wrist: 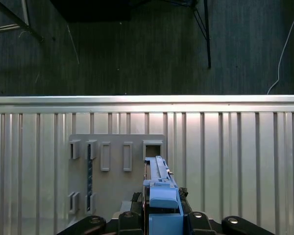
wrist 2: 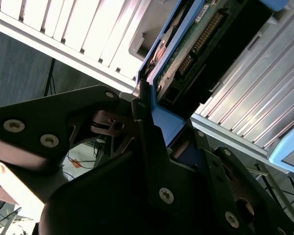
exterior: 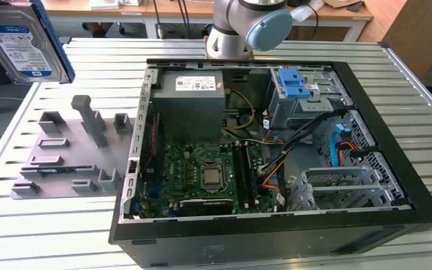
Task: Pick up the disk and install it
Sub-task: 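Pick up the disk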
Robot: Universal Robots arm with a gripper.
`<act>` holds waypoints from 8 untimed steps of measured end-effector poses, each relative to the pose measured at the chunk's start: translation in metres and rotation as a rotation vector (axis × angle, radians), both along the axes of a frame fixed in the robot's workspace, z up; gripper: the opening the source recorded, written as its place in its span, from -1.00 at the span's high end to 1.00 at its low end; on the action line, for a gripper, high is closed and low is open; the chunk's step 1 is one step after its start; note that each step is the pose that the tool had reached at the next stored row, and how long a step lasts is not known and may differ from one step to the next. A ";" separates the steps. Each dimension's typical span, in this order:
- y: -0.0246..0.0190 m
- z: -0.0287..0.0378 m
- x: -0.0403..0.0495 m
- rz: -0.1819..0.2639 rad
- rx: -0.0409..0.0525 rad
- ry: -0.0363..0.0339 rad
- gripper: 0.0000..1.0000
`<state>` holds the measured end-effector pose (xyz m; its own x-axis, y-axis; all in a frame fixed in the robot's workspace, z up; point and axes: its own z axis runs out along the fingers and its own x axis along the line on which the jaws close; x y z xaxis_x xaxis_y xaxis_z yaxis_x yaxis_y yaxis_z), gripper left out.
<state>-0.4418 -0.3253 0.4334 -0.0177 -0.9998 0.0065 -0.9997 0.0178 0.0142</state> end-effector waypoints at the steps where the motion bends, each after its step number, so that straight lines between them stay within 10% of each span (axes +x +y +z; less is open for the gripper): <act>1: 0.0000 0.0006 0.0000 0.000 0.0000 0.0000 0.27; 8: 0.0000 0.0047 0.0000 0.000 0.0000 0.0001 0.27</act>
